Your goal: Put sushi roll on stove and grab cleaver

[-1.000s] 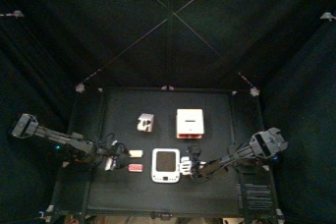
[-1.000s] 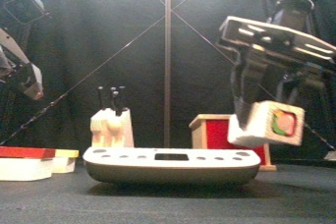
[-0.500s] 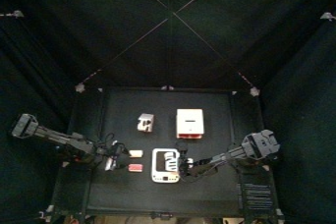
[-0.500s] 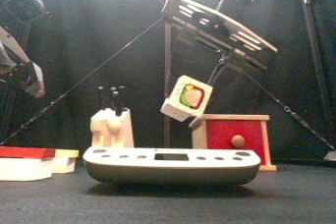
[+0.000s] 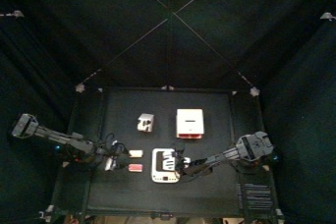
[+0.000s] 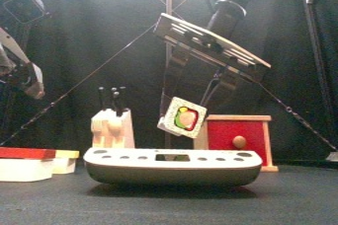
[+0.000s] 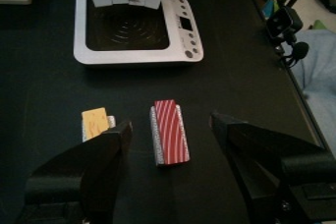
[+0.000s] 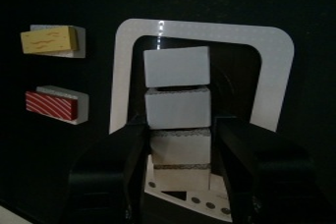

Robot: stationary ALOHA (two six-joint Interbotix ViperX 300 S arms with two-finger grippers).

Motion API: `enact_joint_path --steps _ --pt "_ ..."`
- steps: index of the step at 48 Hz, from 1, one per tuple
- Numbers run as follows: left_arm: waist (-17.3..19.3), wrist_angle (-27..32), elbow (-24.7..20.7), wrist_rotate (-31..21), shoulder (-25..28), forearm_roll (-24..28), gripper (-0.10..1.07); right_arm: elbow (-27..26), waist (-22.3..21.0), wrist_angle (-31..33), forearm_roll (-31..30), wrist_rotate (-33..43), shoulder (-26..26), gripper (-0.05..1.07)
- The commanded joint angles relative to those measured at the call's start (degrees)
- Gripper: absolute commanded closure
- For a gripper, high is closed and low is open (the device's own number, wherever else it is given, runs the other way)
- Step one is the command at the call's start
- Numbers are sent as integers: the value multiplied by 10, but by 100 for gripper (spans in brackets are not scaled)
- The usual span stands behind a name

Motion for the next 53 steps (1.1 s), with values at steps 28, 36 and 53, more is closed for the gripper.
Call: enact_joint_path --steps 28,36,53 --pt "1 -5 -4 0 2 -1 0 -17 -9 5 46 -4 -4 19" --pt "1 -5 -4 0 1 0 0 -19 -10 5 46 -4 -4 19" --pt "1 -5 -4 0 1 0 0 -35 -6 4 35 -5 -9 19"
